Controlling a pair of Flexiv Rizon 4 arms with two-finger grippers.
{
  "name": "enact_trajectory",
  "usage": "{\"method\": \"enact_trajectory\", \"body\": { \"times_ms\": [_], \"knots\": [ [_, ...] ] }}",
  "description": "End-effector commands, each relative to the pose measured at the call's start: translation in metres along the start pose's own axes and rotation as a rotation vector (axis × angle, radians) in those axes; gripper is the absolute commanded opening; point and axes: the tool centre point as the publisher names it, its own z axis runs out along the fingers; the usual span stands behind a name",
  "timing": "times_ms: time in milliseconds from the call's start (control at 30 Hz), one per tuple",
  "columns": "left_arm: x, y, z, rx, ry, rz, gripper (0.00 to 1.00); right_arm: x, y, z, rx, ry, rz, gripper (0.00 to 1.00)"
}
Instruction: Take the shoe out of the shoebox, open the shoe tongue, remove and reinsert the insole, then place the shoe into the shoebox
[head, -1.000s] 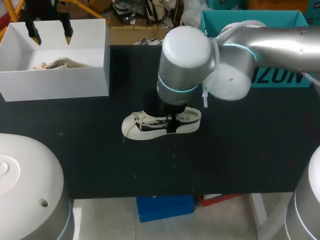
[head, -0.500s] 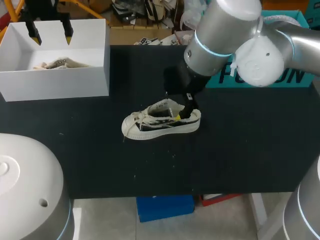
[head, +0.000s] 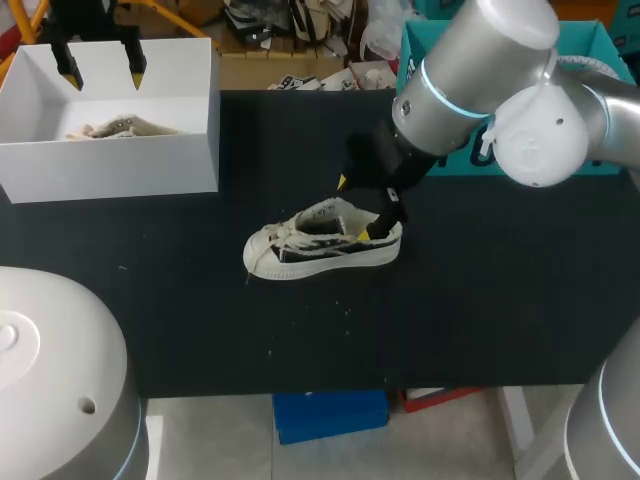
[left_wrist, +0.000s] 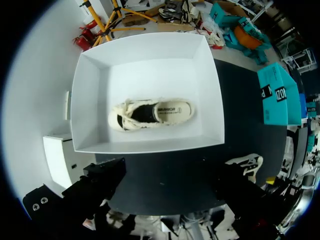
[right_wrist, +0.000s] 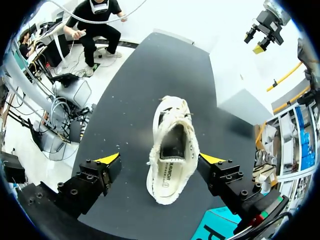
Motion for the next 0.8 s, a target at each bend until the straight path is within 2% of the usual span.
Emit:
{"method": "enact_trajectory", "body": {
  "times_ms": [33,300,633,800],
  "knots": [
    [0.000,0.000,0.000,-0.001,-0.001,-0.001,1.00,0.000,0.000,0.001,0.001,0.000,0.001,1.00],
    [0.000,0.000,0.000,-0.001,-0.001,-0.001,1.00,0.000,0.000,0.001,0.001,0.000,0.001,1.00],
    [0.000,0.000,0.000,-0.001,-0.001,-0.001,1.00,-0.004,-0.017,-0.008,-0.107,-0.027,0.128,1.00],
    [0.000,0.000,0.000,-0.001,-0.001,-0.001,1.00,-0.005,-0.028,-0.004,-0.139,-0.030,0.155,1.00]
  ]
}}
